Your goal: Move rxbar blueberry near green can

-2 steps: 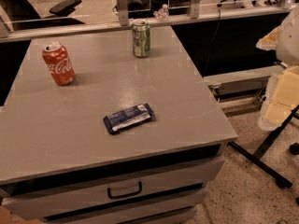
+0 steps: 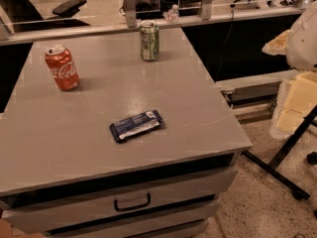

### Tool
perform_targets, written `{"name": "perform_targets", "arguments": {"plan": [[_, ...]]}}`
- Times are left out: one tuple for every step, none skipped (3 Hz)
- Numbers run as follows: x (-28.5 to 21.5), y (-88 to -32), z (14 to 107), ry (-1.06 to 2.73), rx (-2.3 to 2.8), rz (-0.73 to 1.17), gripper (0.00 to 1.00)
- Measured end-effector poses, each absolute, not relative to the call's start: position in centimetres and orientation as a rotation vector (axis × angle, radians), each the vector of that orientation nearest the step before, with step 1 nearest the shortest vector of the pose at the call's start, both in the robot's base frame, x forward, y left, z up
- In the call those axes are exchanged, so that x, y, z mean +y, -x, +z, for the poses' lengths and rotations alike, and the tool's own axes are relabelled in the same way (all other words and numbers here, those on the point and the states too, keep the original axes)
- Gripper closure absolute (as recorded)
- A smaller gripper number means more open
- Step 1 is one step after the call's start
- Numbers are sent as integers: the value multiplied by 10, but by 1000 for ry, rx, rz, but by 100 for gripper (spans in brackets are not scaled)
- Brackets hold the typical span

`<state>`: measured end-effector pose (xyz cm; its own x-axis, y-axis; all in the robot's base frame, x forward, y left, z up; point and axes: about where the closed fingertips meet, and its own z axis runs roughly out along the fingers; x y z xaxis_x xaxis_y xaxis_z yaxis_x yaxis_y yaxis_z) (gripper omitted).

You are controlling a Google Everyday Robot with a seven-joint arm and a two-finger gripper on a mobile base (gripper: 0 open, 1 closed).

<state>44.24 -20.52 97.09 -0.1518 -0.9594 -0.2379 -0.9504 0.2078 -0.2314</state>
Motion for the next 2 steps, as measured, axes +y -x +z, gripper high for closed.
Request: {"name": "perform_targets", "arguments": {"plan": [[-181,-459,946,1879,1940,206,0],[-165,-471,924,1851,1758,451,0]]}}
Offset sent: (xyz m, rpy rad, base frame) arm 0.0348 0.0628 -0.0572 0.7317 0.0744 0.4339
